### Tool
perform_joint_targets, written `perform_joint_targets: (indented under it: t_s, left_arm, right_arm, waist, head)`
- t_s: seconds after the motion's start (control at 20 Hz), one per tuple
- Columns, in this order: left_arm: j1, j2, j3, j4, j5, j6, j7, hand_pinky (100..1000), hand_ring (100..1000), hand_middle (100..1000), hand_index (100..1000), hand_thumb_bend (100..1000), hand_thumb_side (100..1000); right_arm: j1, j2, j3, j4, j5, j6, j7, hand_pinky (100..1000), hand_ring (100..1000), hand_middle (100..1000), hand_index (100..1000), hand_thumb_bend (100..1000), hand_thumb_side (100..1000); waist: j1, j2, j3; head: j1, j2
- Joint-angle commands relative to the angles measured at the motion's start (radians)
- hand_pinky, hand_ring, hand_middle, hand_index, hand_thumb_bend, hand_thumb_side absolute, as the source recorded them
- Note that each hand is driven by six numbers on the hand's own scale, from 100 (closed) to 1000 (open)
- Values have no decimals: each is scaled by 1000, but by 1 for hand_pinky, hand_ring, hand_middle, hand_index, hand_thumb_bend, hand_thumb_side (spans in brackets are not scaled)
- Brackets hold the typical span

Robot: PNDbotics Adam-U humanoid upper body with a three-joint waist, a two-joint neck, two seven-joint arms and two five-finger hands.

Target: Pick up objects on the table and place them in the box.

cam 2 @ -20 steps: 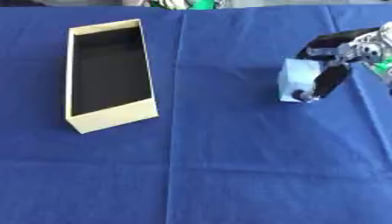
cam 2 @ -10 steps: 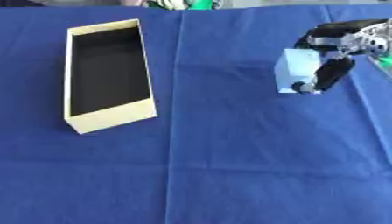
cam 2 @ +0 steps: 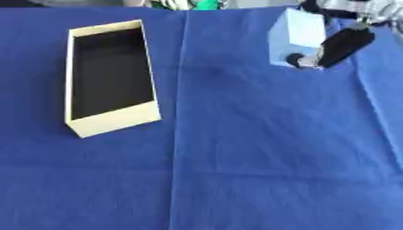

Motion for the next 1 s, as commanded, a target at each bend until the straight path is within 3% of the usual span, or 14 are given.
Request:
perform_joint_targets:
  t_s: [0.05,0.25,0.6,1.0]
  left_arm:
    - [-11,25,-4,-20,1,-2,-2,487,734,621,734,100,690]
    - [-15,28,-8,-20,4,-4,-5,488,733,621,735,100,688]
    - [-26,28,-18,-20,14,-8,-13,489,730,621,735,100,686]
    - [-34,20,-25,-20,23,-9,-22,489,731,621,735,100,686]
  right_arm:
    - [-72,-29,18,-57,-32,-15,16,644,685,479,552,100,352]
    - [-208,34,85,-45,-31,-22,59,628,655,474,549,100,338]
    - [-451,238,222,129,17,-29,148,624,648,471,547,100,310]
    - [-558,414,278,342,108,-24,120,627,644,462,540,100,270]
  waist:
    - [-17,-40,4]
    - [-22,-50,10]
    - [-25,-66,29]
    - [-30,-64,57]
  head:
    - [-5,-5]
    - [-16,1]
    - [-31,13]
    - [-69,8]
